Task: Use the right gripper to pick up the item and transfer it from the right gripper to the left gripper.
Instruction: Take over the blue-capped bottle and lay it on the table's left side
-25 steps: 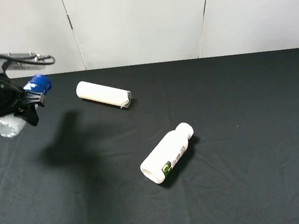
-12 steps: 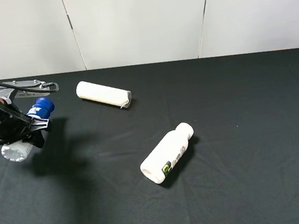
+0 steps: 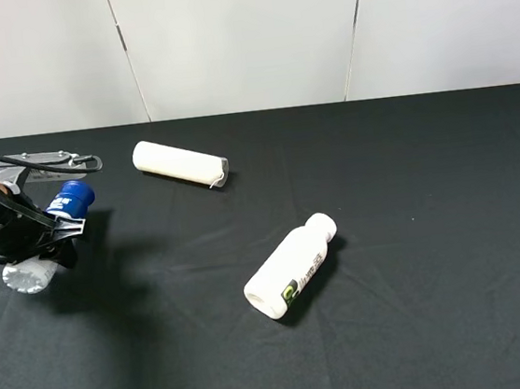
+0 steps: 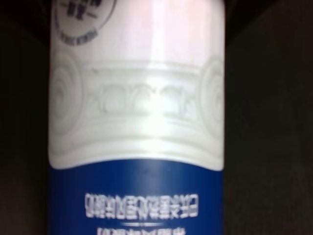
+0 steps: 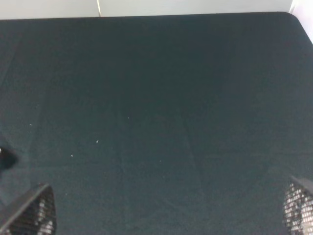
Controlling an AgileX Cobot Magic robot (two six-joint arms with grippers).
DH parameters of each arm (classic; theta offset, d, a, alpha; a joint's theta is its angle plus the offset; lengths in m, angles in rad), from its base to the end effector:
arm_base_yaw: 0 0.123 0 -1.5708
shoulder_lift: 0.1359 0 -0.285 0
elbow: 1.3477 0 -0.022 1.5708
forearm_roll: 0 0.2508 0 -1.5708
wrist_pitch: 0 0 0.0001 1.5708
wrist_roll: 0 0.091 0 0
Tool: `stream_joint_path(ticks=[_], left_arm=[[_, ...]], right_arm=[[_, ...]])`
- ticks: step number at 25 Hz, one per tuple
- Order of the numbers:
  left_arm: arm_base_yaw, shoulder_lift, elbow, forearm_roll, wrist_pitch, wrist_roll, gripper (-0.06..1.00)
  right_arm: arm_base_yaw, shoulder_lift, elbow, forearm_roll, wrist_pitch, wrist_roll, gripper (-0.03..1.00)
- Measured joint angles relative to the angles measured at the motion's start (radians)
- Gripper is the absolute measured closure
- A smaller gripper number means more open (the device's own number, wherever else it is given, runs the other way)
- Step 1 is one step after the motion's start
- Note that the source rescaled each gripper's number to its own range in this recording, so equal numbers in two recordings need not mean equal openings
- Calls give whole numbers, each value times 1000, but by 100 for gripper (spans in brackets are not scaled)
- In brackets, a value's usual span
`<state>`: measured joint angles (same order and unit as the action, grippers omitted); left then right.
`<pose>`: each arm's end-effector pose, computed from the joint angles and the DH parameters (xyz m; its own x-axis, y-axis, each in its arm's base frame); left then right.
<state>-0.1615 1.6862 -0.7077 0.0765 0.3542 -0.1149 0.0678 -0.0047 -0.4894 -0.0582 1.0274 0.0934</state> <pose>0.2715 -0.0418 0.1316 -0.9406 0.1096 -0.3213 0.1119 0.9937 0.0113 -0.0027 -0.0047 0.2771 -0.4304 0.0341 -0.9020 0.0044 0.9994 0.0357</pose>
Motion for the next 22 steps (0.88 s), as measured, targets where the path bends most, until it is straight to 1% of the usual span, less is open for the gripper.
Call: stream_joint_path(ticks=[4, 9, 13, 17, 20, 21, 22], left_arm=[[-25, 0, 0, -32, 50, 0, 91], [-61, 0, 0, -52, 73, 0, 91], [-68, 0, 0, -64, 102, 0, 91], [-68, 0, 0, -67, 103, 1, 91], [-68, 0, 0, -68, 99, 33, 91], [-68, 0, 0, -69, 91, 53, 89], [-68, 0, 0, -70, 78, 63, 77]], right_arm=[[0, 0, 0, 0, 0, 0, -3], [0, 0, 0, 0, 0, 0, -3], [0, 0, 0, 0, 0, 0, -3], [0, 0, 0, 0, 0, 0, -3], [0, 0, 0, 0, 0, 0, -3], [0, 0, 0, 0, 0, 0, -3], [0, 0, 0, 0, 0, 0, -3]])
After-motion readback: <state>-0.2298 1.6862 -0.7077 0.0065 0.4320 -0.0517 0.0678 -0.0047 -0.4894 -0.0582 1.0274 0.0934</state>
